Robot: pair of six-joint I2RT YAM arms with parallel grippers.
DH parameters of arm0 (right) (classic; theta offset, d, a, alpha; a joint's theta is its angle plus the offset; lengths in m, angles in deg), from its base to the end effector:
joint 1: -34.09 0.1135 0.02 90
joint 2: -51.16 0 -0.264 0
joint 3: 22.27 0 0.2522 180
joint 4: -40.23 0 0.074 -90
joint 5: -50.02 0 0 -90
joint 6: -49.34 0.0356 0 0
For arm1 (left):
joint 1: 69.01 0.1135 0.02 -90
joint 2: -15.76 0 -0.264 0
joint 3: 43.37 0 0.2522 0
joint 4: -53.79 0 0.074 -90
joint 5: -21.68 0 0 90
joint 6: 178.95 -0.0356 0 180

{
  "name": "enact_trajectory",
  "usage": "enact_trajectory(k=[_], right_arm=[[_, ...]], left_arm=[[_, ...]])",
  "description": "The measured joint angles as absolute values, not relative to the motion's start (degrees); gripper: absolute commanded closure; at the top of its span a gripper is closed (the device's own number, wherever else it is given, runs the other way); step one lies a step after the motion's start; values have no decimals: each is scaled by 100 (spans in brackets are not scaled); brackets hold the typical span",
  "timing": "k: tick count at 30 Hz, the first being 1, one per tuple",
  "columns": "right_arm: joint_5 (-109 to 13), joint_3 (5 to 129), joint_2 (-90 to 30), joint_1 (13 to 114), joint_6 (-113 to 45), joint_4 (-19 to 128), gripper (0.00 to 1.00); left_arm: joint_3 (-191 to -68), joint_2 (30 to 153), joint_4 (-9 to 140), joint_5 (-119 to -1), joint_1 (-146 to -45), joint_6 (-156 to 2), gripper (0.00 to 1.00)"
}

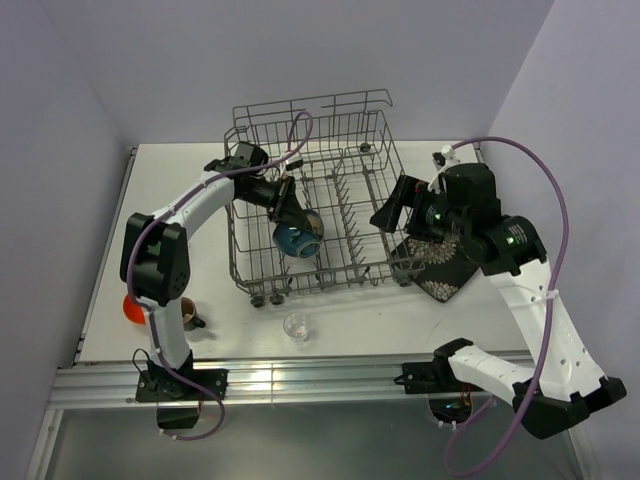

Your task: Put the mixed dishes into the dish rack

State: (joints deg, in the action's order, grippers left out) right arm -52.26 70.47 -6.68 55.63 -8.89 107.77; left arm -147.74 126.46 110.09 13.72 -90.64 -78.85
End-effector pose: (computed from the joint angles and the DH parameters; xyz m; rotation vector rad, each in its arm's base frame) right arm 0.1627 0.0724 0.4226 0.0679 2.2257 0.7592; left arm 0.3591 -0.1803 0.2626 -0.7155 -2.2386 2.0769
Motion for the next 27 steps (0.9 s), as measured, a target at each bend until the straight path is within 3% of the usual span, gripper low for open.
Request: enact_trajectory(k=[27], right_arm=[[-4850, 7097, -852, 5331, -1062, 11063, 0]], left_arm=[[-15806, 13769, 12609, 2098, -8740, -9023, 96]])
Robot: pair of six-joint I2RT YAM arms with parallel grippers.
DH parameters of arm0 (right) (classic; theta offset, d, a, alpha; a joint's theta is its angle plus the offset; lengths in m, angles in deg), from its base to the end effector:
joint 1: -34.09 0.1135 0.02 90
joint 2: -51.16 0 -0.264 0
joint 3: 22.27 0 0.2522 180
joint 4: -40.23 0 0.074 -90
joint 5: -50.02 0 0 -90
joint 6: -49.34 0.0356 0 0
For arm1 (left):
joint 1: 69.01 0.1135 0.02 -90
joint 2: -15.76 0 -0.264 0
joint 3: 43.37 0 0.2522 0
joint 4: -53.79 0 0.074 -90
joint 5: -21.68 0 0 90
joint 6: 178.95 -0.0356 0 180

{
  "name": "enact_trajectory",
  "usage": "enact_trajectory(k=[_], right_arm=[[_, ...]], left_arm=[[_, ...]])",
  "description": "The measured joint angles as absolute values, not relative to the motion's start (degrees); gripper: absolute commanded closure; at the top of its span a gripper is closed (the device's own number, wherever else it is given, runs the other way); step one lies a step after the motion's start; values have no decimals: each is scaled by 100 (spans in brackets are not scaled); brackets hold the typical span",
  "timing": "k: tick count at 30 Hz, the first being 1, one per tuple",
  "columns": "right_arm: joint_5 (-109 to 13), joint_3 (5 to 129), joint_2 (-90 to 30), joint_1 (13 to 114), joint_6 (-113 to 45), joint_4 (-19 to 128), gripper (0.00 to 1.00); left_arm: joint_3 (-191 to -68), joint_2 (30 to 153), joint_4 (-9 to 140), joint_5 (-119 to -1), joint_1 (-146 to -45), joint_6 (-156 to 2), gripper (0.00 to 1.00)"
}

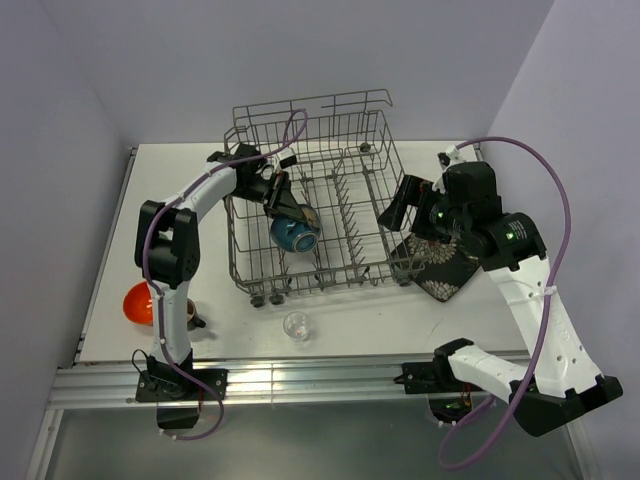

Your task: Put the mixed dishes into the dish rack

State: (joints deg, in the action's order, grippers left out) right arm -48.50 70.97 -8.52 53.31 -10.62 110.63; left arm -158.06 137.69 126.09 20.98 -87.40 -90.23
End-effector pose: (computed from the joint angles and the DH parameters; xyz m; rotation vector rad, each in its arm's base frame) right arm 0.1723 0.0656 0.4153 0.1303 2.2774 0.6297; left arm 0.3905 -0.1673 0.2326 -0.5642 -2.1053 2.1501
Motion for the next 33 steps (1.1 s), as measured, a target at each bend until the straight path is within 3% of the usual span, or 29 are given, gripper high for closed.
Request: enact_trajectory(k=[11, 15, 33], right_arm=[[-5101, 6920, -710, 5143, -1147, 11055, 0], [-5149, 6870, -661, 5126, -1169, 11061, 0], [-5230, 6798, -552, 5053, -1208, 11065, 0]], left_arm=[[-15946, 13907, 12769, 2096, -8688, -8982, 87], [-16075, 14012, 12966, 2087, -8653, -8986, 76], [-16979, 14648, 13615, 1475, -8448, -9688, 58]])
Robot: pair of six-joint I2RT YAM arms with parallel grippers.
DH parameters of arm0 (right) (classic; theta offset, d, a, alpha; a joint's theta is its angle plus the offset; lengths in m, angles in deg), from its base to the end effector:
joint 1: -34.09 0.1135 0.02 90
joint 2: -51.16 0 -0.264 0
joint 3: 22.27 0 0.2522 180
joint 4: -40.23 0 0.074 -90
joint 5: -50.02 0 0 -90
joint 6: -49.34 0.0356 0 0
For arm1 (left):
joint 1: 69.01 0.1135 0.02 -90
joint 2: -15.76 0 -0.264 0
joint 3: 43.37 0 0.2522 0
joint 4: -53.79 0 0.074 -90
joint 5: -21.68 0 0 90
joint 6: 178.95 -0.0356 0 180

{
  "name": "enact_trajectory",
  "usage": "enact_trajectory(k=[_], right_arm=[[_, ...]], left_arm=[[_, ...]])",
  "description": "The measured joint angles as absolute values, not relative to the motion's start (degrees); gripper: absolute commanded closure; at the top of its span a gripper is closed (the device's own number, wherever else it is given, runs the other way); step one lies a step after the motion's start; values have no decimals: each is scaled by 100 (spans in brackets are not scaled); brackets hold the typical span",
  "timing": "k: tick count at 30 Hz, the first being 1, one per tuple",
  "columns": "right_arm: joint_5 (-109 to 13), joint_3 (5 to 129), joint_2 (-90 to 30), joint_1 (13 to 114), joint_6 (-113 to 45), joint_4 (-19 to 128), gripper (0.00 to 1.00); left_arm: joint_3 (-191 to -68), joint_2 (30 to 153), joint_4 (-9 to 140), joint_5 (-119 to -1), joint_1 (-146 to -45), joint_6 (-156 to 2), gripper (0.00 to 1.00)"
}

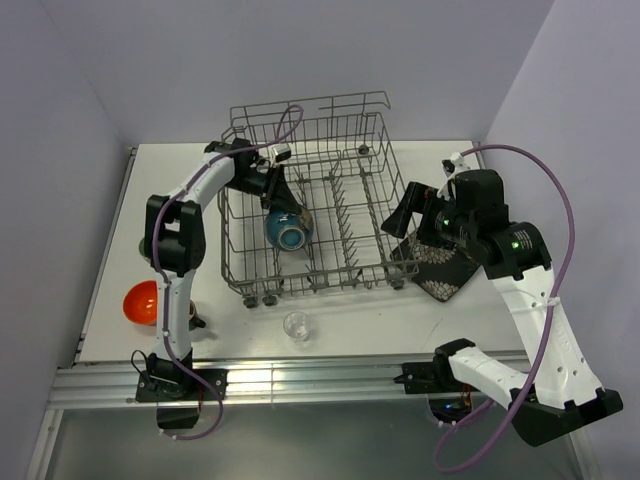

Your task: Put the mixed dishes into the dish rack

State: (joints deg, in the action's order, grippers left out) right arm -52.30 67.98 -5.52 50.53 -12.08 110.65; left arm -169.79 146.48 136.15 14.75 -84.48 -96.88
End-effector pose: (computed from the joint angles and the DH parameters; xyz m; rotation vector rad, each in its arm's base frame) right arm 0.1630 0.0560 0.4083 0.1185 2.2771 0.6630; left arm 0.4226 -0.1536 0.2165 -0.5288 -2.2582 2.0538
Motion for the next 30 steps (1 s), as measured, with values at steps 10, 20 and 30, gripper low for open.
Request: enact_trajectory(k=[10, 20, 30], right_arm=[[-5309, 6787, -508, 5032, -1225, 11063, 0], [-5387, 6715, -491, 5016, -1225, 11055, 0], [-5512, 6669, -504, 5003, -1225, 11055, 0]], left_arm=[[-17049, 15439, 13892, 1846, -8233, -10099, 46], [-16918, 15295, 14651, 2166, -8104, -10850, 1], [-16547, 14866, 14756, 1986, -7888, -11511, 1]])
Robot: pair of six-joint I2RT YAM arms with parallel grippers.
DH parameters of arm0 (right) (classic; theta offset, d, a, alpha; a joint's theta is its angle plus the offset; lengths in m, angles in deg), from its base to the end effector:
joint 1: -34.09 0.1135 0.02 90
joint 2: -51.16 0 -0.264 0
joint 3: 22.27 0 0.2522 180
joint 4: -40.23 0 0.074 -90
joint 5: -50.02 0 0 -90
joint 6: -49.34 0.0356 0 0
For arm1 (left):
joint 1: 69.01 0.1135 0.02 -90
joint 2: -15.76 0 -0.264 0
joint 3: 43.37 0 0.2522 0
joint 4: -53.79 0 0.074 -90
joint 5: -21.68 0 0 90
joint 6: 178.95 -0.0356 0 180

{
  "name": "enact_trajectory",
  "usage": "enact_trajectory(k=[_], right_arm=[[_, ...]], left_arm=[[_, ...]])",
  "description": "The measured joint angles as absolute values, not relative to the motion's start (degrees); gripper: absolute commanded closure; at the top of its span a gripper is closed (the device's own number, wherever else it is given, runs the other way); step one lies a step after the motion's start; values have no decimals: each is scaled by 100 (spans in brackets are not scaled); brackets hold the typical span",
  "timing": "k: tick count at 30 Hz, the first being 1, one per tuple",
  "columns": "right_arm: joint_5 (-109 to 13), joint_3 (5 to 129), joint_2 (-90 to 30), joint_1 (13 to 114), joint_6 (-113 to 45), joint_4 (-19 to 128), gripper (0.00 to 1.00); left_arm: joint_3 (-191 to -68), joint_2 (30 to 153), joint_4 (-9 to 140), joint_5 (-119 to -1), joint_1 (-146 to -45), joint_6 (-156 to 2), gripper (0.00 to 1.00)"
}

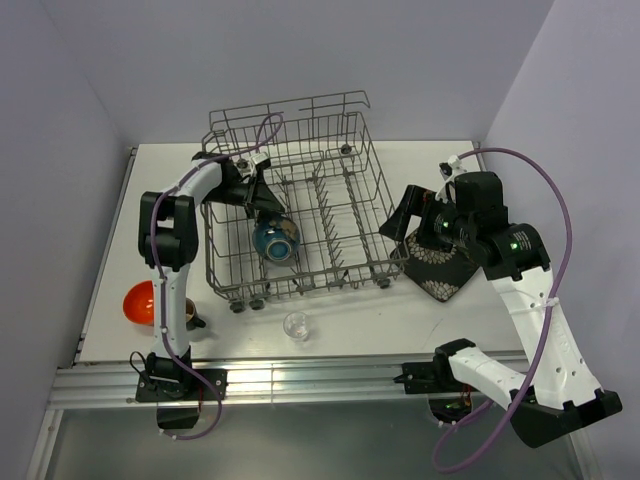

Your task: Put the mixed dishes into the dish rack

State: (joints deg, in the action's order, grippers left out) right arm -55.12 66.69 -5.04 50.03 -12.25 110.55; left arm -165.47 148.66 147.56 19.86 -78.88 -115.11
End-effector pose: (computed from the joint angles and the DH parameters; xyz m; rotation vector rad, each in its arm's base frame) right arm 0.1620 0.0559 0.4033 0.0998 2.2942 0.7079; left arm 0.4161 -0.1085 0.1869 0.4265 2.2035 -2.1764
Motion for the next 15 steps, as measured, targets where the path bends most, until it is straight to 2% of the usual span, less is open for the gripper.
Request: enact_trajectory(k=[9, 11, 15], right_arm=[[-5617, 6667, -500, 4994, -1223, 11061, 0], [-5630, 6643, -489, 4994, -1223, 11063, 0], [-5665, 6606, -476, 4994, -1223, 11085, 0]], left_arm=[[-16881, 14914, 14771, 1783, -7892, -11473, 1], [-16955, 14899, 14502, 1634, -7890, -11187, 1], [-16566, 14503, 13025, 1315, -7895, -9749, 1]])
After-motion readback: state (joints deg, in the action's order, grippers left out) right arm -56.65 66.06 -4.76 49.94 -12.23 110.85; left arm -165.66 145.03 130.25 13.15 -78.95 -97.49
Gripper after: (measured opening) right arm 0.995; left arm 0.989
